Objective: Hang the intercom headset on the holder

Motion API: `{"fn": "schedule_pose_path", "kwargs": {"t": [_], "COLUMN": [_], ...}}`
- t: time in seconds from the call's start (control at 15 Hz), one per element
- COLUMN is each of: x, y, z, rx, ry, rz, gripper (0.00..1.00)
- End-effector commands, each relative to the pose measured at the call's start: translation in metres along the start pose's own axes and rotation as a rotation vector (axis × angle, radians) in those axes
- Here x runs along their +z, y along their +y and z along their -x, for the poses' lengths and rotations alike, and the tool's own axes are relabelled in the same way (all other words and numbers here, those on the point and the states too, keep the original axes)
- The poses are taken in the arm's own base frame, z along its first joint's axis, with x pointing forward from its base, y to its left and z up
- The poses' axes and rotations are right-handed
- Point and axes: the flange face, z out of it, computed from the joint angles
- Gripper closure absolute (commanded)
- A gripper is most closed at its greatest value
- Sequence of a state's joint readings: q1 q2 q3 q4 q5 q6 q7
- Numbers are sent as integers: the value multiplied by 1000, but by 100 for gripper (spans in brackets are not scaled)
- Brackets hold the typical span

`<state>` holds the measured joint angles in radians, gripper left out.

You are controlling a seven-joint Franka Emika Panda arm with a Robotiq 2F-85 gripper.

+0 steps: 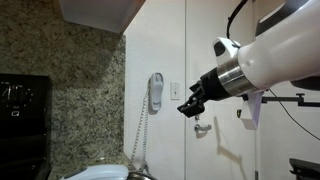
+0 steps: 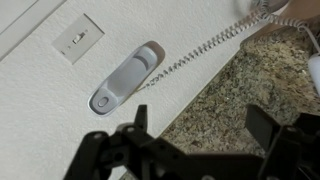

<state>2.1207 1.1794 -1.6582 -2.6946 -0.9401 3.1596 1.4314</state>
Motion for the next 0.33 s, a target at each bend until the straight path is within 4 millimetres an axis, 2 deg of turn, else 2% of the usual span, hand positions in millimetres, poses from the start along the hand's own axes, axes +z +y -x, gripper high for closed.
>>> {"fn": "schedule_pose_path", "kwargs": {"t": [0.0, 0.27], "x": [1, 8], "y": [-1, 1], "z": [-1, -6], "rx": [-1, 9], "ry": [1, -7], "rz": [-1, 5], "gripper": [0, 0]}}
